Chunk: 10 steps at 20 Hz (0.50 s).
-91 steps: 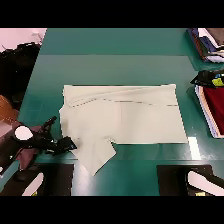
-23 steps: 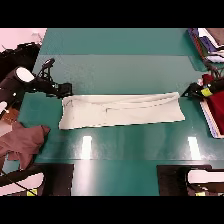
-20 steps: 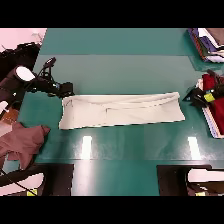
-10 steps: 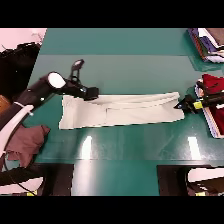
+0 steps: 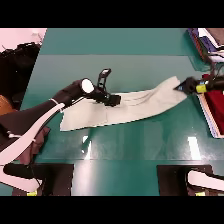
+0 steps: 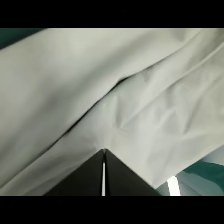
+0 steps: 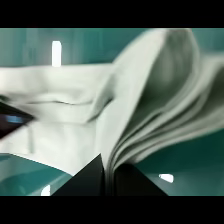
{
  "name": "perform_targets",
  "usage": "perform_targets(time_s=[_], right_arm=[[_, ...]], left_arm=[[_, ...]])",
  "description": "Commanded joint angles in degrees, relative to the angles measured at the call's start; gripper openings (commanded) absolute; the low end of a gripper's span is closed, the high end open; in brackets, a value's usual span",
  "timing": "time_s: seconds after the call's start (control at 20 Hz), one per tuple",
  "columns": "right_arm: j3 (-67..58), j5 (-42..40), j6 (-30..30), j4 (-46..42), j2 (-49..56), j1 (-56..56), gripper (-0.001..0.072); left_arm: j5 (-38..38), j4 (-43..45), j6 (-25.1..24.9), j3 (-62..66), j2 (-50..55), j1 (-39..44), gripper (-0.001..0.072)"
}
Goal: Fold the shirts.
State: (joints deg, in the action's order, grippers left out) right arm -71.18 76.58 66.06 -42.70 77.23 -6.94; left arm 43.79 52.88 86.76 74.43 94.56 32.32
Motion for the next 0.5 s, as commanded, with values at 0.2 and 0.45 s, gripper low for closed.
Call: perform_targets(time_s=[0.2, 0.45], right_arm=[[-15.54, -0.66, 5.31, 4.15, -6.34, 14.43, 0.0019], [-22.03, -1.77, 5.49, 4.07, -2.82, 24.61, 0.0019]], left_arm=[[-2.05, -3.74, -0.17, 2.95, 5.88, 1.64, 0.0022], [-3.02, -3.91, -0.24, 3.93, 5.70, 0.98, 0.0021]])
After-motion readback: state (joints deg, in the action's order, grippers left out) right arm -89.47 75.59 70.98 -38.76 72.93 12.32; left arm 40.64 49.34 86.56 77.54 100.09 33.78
